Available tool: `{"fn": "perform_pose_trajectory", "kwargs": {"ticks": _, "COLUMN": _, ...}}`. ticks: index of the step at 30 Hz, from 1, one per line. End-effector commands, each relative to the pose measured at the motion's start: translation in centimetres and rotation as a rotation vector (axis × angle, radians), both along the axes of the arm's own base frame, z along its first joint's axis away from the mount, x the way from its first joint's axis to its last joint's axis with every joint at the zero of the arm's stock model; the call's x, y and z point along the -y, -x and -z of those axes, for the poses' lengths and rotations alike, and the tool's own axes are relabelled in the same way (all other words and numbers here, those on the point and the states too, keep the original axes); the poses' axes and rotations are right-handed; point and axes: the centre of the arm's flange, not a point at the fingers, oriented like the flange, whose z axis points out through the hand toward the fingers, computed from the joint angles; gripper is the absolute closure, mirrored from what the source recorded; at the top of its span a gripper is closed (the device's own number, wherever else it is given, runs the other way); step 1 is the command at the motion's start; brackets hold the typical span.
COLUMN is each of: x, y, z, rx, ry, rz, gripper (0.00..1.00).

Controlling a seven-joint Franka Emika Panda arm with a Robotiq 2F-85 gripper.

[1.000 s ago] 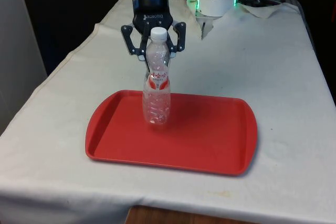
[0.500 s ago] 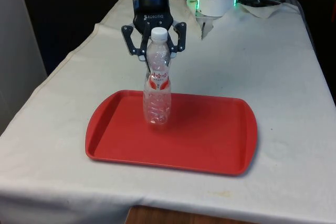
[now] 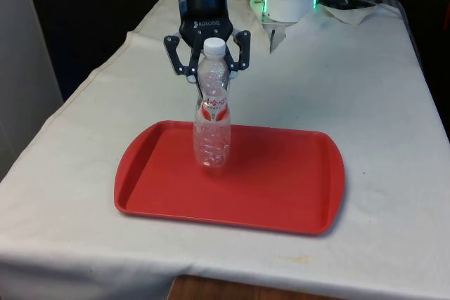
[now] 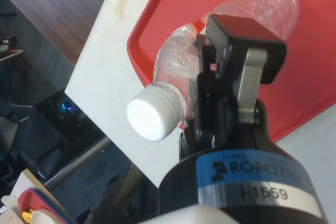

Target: Place the bottle upright on the tray.

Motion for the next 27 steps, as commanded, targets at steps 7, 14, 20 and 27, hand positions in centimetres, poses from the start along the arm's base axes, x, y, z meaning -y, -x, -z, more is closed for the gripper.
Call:
{"fn": "perform_pose_trajectory", "kwargs": {"ticks": 7, "x": -0.8, "y": -0.2, "z": 0.4, "rx": 0.001, "ry": -0.003, "rz": 0.000, "gripper": 0.66}}
{"fn": "perform_pose_trajectory", "kwargs": {"ticks": 14, "x": -1.3, "y": -0.4, "z": 0.7, "rx": -0.002, "ry": -0.006, "rz": 0.000, "gripper": 0.66}}
{"fn": "perform_pose_trajectory", "kwargs": {"ticks": 20, "x": -1.4, "y": -0.3, "z": 1.1, "rx": -0.017, "ry": -0.010, "rz": -0.006, "gripper": 0.66}}
{"fn": "perform_pose_trajectory", "kwargs": {"ticks": 27, "x": -2.0, "y": -0.7, "z": 1.2, "rx": -0.008, "ry": -0.010, "rz": -0.001, "gripper": 0.66}}
